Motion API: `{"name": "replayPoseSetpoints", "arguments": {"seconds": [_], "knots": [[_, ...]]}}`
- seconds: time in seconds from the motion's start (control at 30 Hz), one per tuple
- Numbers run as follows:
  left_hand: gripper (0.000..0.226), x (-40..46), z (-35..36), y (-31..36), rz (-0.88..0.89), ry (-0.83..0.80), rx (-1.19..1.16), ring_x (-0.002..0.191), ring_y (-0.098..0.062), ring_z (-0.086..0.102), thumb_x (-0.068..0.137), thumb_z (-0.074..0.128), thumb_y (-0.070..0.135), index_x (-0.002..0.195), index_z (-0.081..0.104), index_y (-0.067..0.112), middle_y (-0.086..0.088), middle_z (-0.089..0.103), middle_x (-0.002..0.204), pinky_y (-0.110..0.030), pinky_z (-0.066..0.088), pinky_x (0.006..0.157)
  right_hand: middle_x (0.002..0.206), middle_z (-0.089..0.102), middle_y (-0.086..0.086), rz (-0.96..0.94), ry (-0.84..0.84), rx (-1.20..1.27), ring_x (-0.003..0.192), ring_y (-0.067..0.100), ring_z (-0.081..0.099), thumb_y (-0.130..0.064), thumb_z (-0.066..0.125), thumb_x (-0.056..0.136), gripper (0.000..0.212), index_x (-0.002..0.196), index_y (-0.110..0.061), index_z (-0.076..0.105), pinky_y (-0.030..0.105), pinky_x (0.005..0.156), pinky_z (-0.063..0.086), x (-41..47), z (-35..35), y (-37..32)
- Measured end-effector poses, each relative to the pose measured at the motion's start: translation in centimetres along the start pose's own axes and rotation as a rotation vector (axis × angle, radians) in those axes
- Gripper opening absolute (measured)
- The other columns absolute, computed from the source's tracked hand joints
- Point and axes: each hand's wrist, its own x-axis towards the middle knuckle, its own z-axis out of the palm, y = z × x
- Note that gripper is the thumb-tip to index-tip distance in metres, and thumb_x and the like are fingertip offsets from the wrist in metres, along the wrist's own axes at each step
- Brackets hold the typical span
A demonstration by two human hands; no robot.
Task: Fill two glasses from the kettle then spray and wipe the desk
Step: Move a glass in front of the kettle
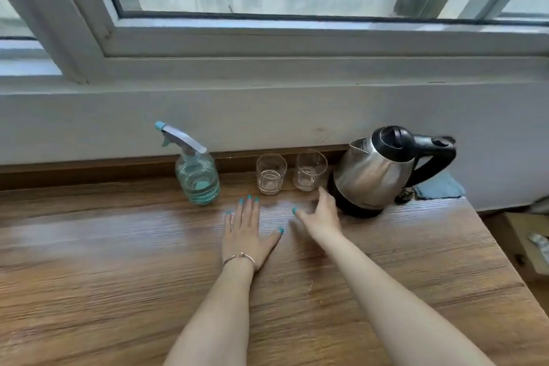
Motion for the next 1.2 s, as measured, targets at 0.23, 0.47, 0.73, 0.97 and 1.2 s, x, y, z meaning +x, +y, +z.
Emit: {"name": "replayPoseSetpoints", "arguments": {"seconds": [0.23,0.47,0.73,0.97,1.2], "knots": [[0.094,0.7,2.0,-0.7,0.026,0.161,0.031,0.15,-0.014,-0.013,0.084,0.007,0.081,0.156,-0.007,0.022,0.006,-0.013,0.163,-0.04,-0.011,0.118,0.157,0.028,0.009,0.018,0.366,0.345,0.145,0.022,0.029,-0.025,0.079,0.077,0.099,0.155,-0.013,0.019,0.021,0.11,0.021,3.1,3.0,-1.6],[0.091,0.8,2.7,-1.0,0.016,0.211,0.024,0.15,-0.012,-0.011,0.082,0.002,0.083,0.153,-0.008,0.027,0.008,-0.015,0.158,-0.038,-0.015,0.117,0.136,0.05,-0.007,-0.057,0.469,0.551,0.131,0.015,0.05,-0.012,0.083,0.069,0.088,0.143,-0.019,0.036,0.026,0.111,0.037,5.1,3.8,-1.1],[0.089,0.8,2.7,-0.8,0.014,0.212,0.027,0.15,-0.013,-0.014,0.082,-0.002,0.083,0.152,-0.012,0.03,0.006,-0.014,0.16,-0.04,-0.013,0.119,0.133,0.056,-0.008,-0.061,0.493,0.58,0.125,0.011,0.054,-0.026,0.089,0.062,0.09,0.139,-0.023,0.044,0.035,0.11,0.043,6.1,3.4,-1.4],[0.088,0.8,2.7,-0.9,0.016,0.205,0.027,0.15,-0.014,-0.014,0.082,0.0,0.083,0.153,-0.011,0.032,0.006,-0.013,0.161,-0.041,-0.012,0.119,0.128,0.06,-0.009,-0.069,0.533,0.611,0.116,0.01,0.059,-0.022,0.091,0.06,0.088,0.136,-0.021,0.049,0.029,0.103,0.049,5.7,3.5,-1.5],[0.088,0.9,2.7,-1.0,0.018,0.196,0.044,0.149,-0.014,-0.014,0.082,-0.001,0.083,0.152,-0.011,0.031,0.007,-0.017,0.158,-0.039,-0.017,0.116,0.124,0.06,-0.009,-0.12,0.468,0.648,0.106,-0.008,0.057,-0.017,0.091,0.06,0.085,0.135,-0.017,0.05,-0.004,0.083,0.041,2.5,2.9,-0.2]]}}
